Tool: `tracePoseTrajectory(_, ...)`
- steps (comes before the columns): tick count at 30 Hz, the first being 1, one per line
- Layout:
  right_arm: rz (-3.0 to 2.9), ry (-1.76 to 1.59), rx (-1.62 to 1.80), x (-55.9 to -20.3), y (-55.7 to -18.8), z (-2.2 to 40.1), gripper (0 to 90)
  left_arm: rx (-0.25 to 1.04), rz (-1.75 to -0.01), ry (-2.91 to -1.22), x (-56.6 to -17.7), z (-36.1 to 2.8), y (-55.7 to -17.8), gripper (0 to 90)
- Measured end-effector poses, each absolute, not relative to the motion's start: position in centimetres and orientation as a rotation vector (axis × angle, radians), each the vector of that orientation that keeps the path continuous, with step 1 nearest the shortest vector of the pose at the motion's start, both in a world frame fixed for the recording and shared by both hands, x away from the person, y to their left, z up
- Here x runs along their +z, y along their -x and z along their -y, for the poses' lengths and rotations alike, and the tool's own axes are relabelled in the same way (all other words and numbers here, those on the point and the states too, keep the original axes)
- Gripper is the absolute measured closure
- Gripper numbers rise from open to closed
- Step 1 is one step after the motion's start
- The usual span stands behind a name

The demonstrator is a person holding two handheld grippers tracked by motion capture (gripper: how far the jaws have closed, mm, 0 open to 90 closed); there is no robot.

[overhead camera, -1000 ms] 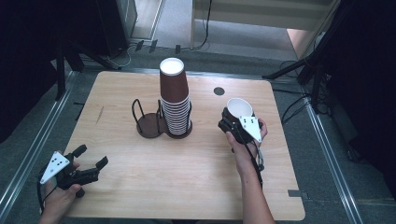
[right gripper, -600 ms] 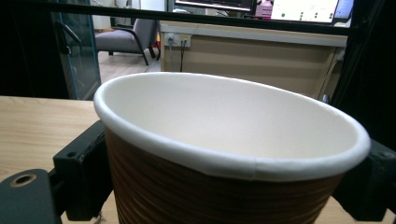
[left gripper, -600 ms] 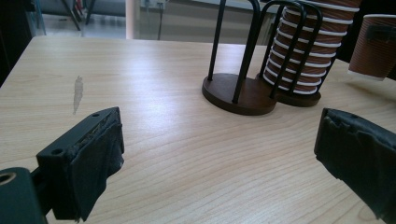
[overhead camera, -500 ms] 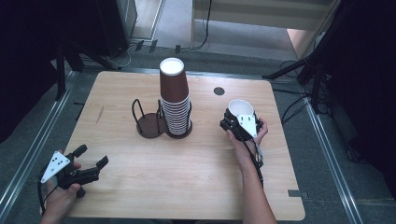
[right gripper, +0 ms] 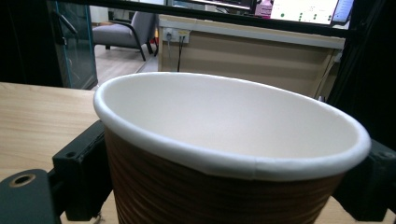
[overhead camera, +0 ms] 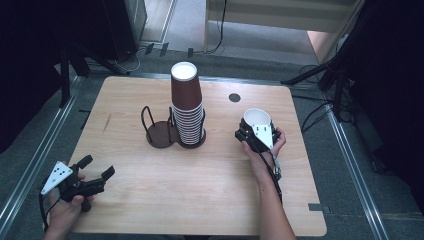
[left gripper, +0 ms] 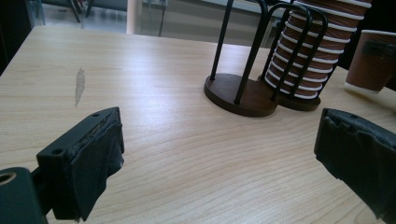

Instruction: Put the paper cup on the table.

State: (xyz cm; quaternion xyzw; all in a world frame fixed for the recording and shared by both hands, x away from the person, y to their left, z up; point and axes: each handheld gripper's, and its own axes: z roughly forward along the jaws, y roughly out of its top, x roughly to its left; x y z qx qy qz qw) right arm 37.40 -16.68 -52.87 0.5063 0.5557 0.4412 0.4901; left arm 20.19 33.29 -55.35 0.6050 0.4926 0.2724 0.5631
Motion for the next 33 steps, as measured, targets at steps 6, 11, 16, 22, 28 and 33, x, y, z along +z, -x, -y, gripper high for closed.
tracePoseTrajectory(6, -1.372, -1.246, 1.073, -53.3, -37.4, 16.7, 8.6, 0.674, -1.178, -1.451, -55.3, -33.0, -20.2, 2.3)
tracePoseTrajectory(11, -1.377, -1.261, 1.075, -53.4, -37.3, 17.0, 8.1, 0.696, -1.205, -1.479, -55.2, -32.8, -20.2, 2.4)
tracePoseTrajectory(16, -1.381, -1.261, 1.078, -53.4, -37.2, 17.0, 7.8, 0.707, -1.208, -1.479, -55.2, -32.8, -20.2, 2.4)
tracePoseTrajectory(22, -1.399, -1.259, 1.086, -53.5, -36.9, 17.1, 7.1, 0.713, -1.221, -1.472, -55.2, -32.8, -20.3, 2.4)
tracePoseTrajectory(28, -1.427, -1.275, 1.108, -53.4, -36.8, 17.3, 2.3, 0.711, -1.217, -1.475, -55.2, -32.8, -20.3, 2.4)
tracePoseTrajectory(33, -1.439, -1.298, 1.124, -52.9, -36.4, 17.5, 0.0, 0.711, -1.214, -1.479, -55.2, -32.8, -20.3, 2.4)
